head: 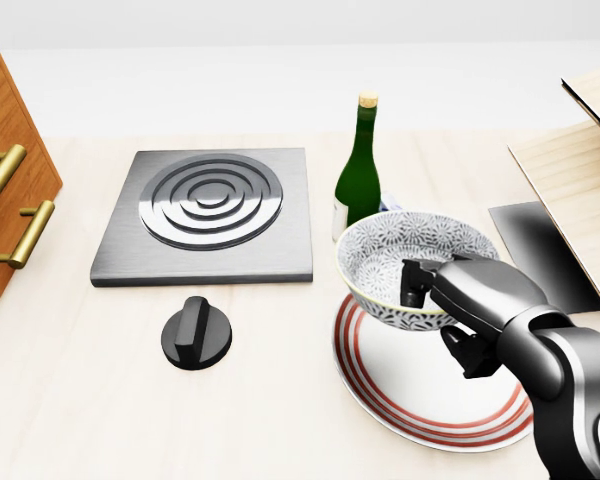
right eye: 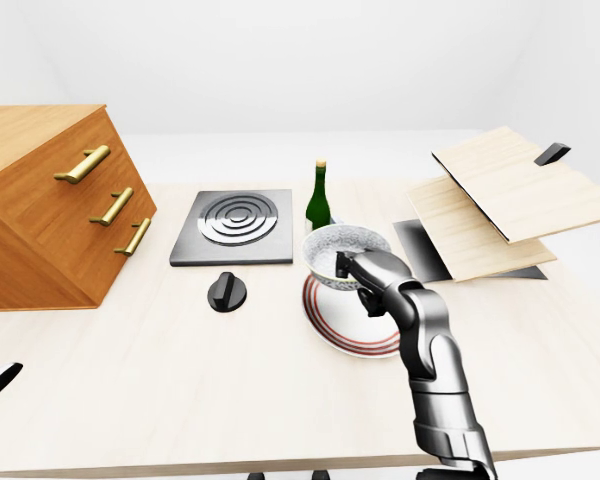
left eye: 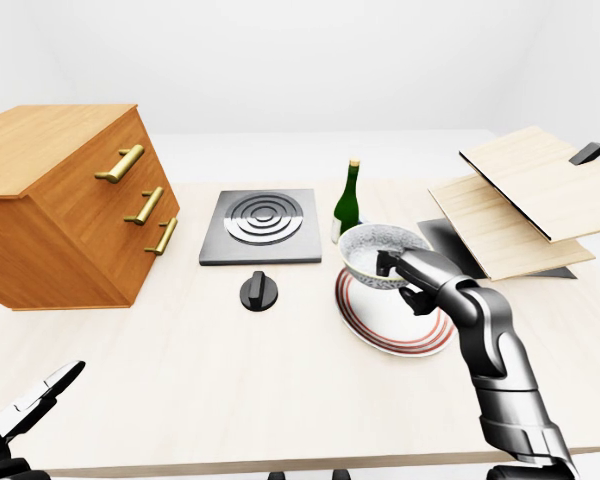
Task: Pick up the akita bowl and put it on the plate.
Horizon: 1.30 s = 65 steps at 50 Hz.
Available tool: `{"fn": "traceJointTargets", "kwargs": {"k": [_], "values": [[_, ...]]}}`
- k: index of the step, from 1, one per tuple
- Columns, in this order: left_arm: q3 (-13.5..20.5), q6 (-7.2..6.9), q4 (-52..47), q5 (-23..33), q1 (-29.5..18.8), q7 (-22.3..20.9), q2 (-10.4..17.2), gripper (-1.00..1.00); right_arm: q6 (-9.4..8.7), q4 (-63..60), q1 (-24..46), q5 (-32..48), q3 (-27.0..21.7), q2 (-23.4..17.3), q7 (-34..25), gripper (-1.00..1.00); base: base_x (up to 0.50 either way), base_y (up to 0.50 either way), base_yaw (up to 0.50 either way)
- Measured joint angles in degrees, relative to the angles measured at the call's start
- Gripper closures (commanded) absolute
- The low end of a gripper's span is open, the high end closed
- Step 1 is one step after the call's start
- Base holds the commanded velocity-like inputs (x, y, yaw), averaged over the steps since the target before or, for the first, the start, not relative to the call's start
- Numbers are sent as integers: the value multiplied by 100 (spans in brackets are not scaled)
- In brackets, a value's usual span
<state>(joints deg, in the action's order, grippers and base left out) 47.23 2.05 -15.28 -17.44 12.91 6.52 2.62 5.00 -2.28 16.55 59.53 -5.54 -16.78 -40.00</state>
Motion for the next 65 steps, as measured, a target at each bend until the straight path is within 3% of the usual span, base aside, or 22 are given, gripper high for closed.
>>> {"fn": "traceJointTargets", "kwargs": {"k": [13,48,65], "values": [[-12,25,27,-6,1,10,8,-100,0,7,-53,14,-86,-63,0,100,0,0,0],[39,-146,-190,9,15,3,-40,-100,0,141,-341,192,-148,-59,0,100,0,0,0],[29,-87,-111,14,-2,2,-22,-100,0,405,-396,300,-138,-87,0,100,0,0,0]]}}
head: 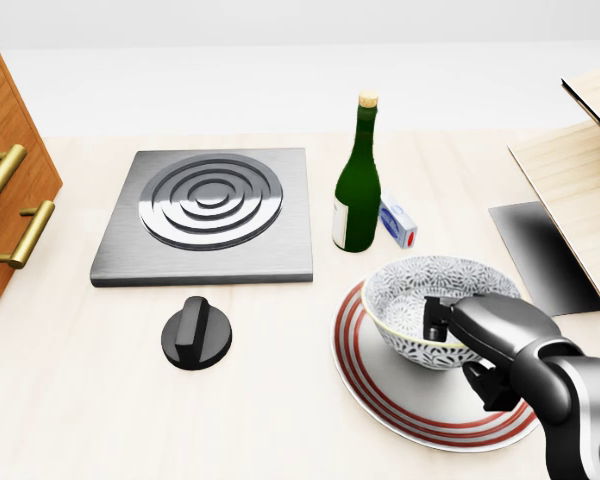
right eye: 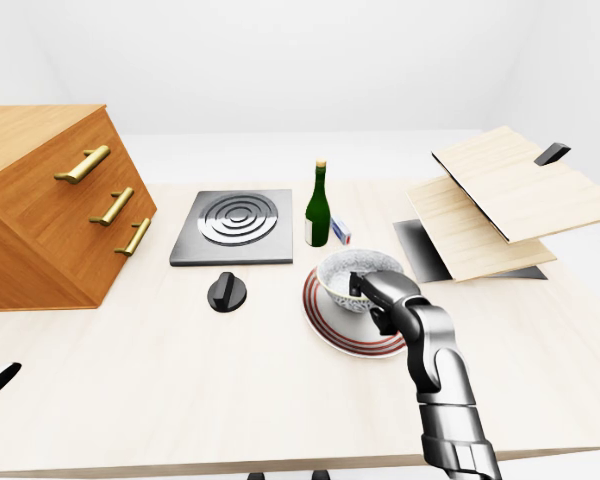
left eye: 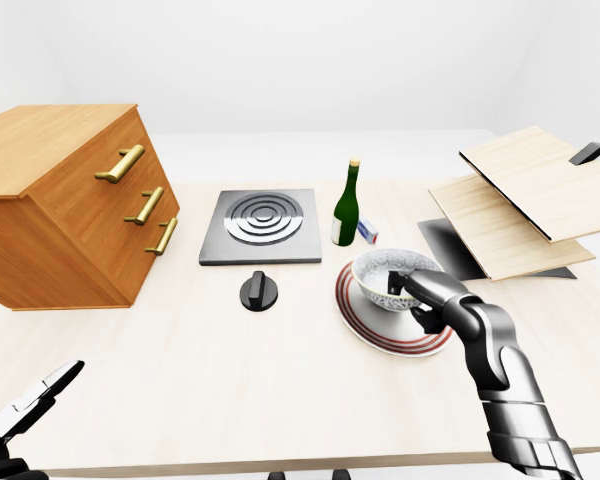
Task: Pick up the akita bowl and put it on the plate.
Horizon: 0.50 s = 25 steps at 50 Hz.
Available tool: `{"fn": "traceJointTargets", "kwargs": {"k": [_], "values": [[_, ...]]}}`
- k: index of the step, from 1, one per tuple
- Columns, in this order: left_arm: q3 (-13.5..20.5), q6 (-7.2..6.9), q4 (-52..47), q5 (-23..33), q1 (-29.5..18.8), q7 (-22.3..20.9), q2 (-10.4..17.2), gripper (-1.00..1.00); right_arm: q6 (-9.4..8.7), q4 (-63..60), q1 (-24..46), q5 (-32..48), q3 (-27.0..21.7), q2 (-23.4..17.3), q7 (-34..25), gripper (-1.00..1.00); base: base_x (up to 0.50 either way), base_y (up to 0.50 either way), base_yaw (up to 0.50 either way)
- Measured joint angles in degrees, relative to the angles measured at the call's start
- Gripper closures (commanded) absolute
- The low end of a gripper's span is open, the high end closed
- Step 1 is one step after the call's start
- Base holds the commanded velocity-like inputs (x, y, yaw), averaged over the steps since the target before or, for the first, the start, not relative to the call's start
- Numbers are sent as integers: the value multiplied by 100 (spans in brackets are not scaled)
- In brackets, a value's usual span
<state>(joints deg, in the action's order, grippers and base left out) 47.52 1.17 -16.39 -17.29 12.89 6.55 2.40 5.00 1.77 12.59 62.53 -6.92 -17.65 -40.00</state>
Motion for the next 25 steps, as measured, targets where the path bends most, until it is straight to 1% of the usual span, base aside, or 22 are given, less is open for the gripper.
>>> {"fn": "traceJointTargets", "kwargs": {"k": [12,25], "values": [[-28,103,125,-3,-11,4,27,-100,0,35,-16,28,1,-4,0,100,0,0,0],[-55,161,197,-10,-14,20,48,-100,0,57,-10,27,7,-4,8,100,0,0,0]]}}
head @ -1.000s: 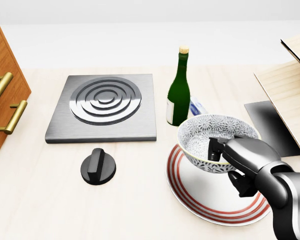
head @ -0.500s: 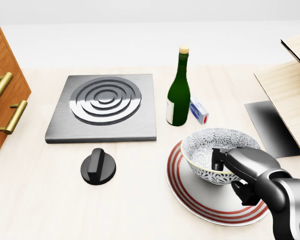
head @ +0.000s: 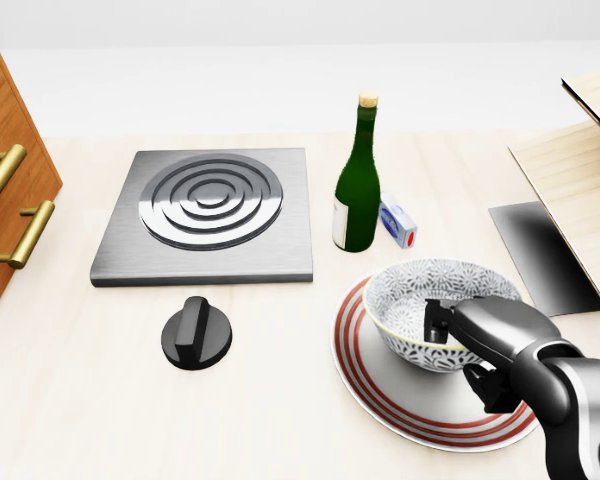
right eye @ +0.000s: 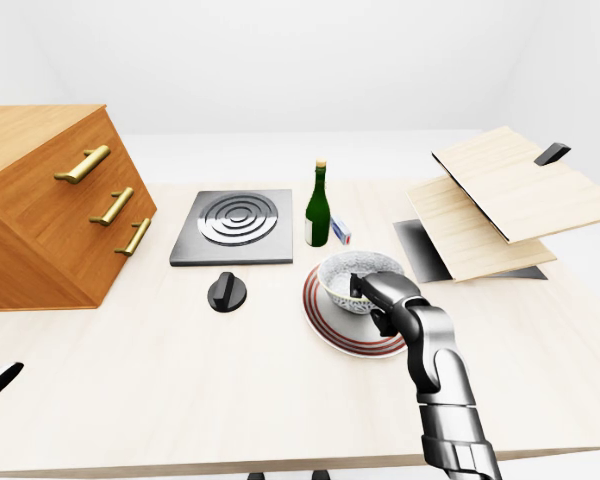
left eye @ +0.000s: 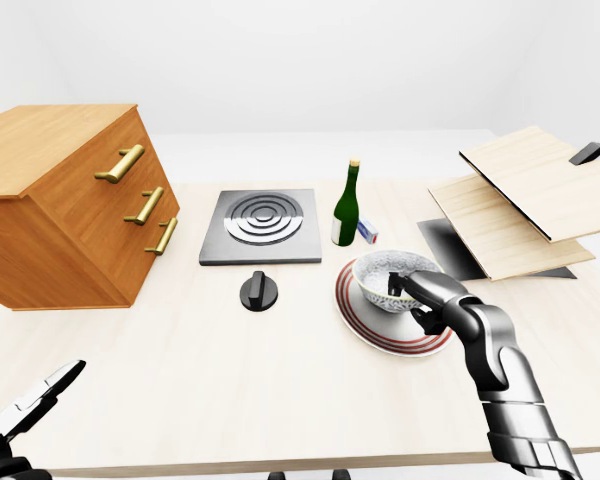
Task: Pick up the akita bowl and put it on the plate.
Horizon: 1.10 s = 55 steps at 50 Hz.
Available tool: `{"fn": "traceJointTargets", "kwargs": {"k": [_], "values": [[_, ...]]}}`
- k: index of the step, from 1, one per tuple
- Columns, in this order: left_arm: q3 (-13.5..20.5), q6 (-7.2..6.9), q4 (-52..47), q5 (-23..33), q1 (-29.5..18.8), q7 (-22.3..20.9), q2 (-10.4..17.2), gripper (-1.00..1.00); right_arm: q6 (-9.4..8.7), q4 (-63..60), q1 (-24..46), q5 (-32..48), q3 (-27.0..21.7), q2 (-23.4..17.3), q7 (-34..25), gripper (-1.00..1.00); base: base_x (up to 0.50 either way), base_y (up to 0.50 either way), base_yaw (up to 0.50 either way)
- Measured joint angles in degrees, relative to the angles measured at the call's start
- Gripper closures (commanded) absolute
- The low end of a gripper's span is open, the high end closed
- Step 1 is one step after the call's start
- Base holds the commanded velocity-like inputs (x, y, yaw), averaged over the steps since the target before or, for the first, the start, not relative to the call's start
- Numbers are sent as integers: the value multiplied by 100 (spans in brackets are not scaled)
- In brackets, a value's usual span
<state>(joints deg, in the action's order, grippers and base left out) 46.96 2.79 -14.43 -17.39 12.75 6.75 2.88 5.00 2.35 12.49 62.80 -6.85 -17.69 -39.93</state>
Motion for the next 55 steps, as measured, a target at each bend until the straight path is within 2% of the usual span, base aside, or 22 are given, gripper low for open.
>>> {"fn": "traceJointTargets", "kwargs": {"k": [9,30,40,55], "values": [[-5,-25,-32,-9,8,15,1,-100,0,71,3,5,18,-1,56,100,0,0,0],[59,-235,-284,-5,25,6,-50,-100,1,109,-19,195,24,27,190,100,0,0,0],[69,-251,-296,1,16,-2,-54,-100,0,134,-28,349,15,39,291,100,0,0,0],[65,-200,-240,2,12,-10,-47,-100,0,163,-45,423,-7,36,411,100,0,0,0]]}}
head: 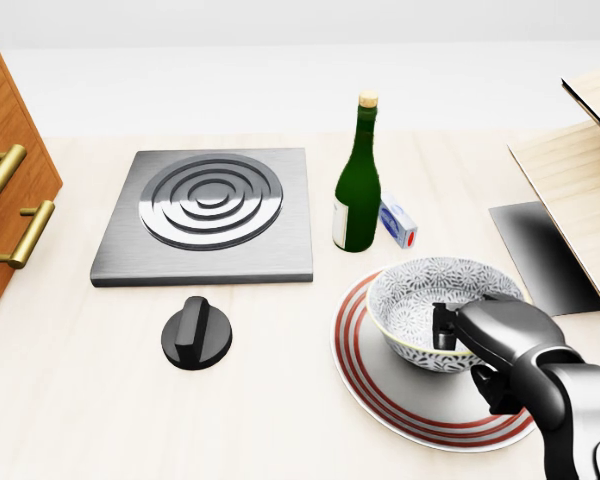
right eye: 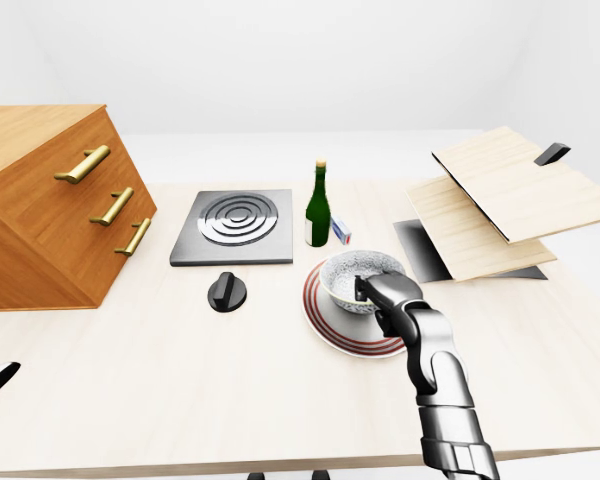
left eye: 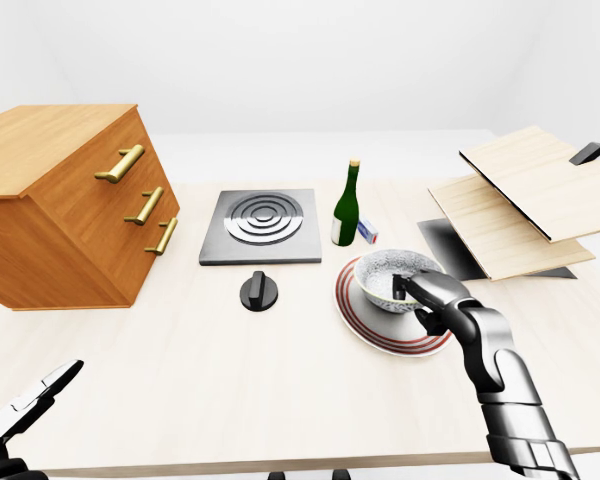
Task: Pick up the akita bowl and put it on the plate.
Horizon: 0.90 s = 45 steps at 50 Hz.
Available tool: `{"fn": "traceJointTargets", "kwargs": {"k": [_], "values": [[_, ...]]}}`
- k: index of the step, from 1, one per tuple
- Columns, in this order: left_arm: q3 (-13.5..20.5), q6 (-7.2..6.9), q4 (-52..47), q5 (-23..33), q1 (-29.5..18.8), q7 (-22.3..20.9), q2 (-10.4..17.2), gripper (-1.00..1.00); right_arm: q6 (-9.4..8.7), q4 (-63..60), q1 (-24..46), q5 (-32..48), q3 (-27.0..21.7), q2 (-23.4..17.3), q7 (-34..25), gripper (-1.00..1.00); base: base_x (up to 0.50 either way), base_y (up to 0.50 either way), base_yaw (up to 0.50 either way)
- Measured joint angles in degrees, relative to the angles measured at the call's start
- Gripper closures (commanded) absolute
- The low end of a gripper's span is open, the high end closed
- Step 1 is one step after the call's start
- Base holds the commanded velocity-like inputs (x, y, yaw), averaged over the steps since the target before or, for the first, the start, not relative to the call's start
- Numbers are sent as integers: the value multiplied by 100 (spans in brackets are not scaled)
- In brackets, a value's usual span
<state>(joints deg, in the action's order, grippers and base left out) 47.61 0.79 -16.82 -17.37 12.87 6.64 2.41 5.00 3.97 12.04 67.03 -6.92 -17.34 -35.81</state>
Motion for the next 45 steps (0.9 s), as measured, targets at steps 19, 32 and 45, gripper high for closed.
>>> {"fn": "traceJointTargets", "kwargs": {"k": [19,32,45], "values": [[-11,12,18,-4,0,9,8,-100,0,-115,-82,-180,-13,37,-221,-100,0,0,0],[-1,-3,5,-20,6,4,5,-100,0,-196,-112,-263,-4,61,-385,-100,0,0,0],[10,-27,-23,-27,9,0,-1,-100,0,-167,-100,-287,5,61,-369,-100,0,0,0]]}}
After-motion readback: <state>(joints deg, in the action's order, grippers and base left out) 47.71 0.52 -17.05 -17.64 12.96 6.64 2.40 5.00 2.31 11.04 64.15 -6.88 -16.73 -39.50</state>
